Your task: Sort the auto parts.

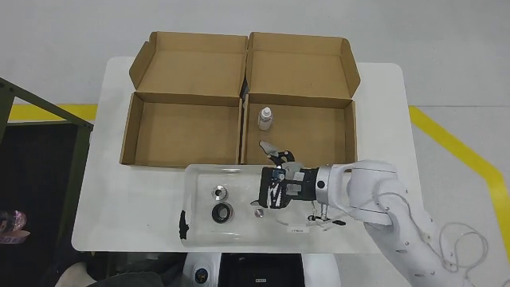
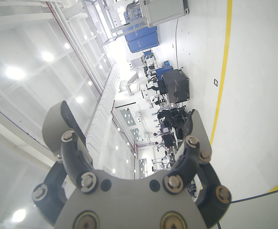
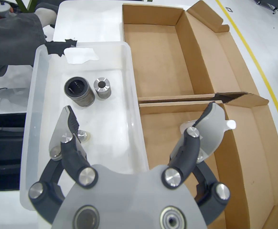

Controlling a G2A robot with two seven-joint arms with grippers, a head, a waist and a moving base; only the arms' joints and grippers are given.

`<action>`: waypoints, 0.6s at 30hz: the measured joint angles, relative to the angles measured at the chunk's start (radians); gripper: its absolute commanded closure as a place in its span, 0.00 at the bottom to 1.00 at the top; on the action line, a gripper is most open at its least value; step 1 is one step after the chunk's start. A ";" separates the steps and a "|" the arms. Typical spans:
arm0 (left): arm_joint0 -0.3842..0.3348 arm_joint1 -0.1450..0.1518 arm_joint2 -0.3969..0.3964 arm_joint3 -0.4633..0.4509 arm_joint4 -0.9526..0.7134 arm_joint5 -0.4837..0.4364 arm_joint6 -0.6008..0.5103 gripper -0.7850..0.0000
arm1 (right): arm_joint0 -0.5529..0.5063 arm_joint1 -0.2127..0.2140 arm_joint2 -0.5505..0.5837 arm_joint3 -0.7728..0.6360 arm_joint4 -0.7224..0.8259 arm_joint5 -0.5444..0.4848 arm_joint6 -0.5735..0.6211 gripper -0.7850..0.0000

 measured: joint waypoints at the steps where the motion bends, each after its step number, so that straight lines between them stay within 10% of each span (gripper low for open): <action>1: 0.000 0.000 0.000 0.000 0.000 0.000 0.000 0.00 | -0.009 0.002 -0.002 -0.008 -0.006 -0.004 0.005 0.00; 18: 0.000 0.000 0.000 0.000 0.000 0.000 0.000 0.00 | -0.072 0.015 -0.105 -0.008 -0.153 0.005 0.076 0.00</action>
